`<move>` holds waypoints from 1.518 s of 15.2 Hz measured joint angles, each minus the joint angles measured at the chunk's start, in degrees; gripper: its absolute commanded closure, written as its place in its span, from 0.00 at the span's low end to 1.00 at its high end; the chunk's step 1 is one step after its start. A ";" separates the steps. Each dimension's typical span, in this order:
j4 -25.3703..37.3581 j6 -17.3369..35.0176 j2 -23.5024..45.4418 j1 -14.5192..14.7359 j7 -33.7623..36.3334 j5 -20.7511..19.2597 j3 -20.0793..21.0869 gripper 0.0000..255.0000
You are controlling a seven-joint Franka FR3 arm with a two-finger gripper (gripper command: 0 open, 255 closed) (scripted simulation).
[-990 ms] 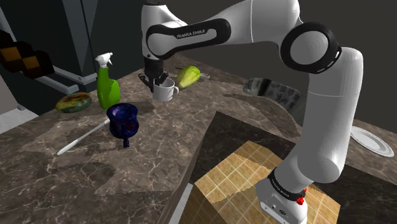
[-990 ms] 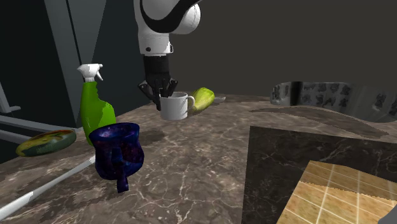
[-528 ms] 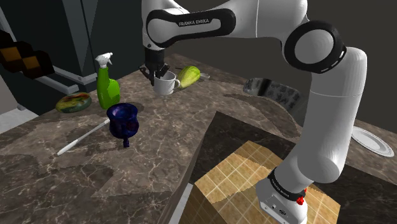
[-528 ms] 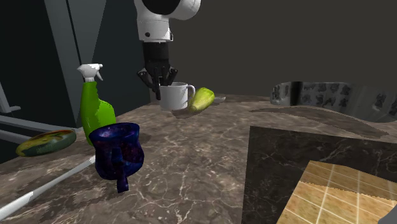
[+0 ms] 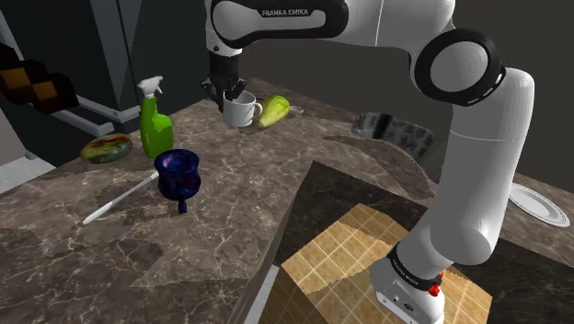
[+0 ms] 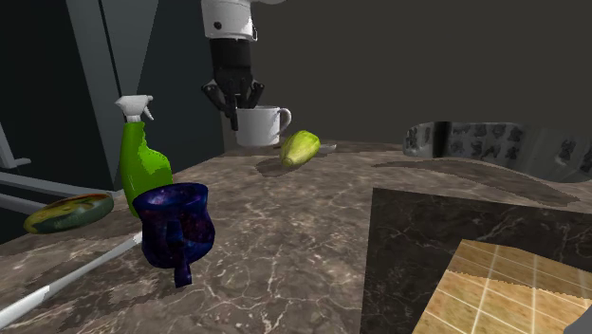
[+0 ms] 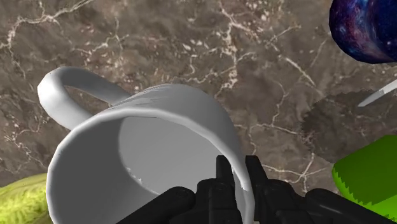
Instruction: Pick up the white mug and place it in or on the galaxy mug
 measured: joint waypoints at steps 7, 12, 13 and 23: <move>5.03 -4.94 0.11 0.79 0.09 0.05 0.25 1.00; 3.84 -5.21 -0.83 4.45 5.30 -0.29 1.80 1.00; 4.29 -5.56 -0.59 5.40 6.49 -0.48 2.13 1.00; 12.08 -10.22 3.92 15.72 18.17 -2.94 4.95 1.00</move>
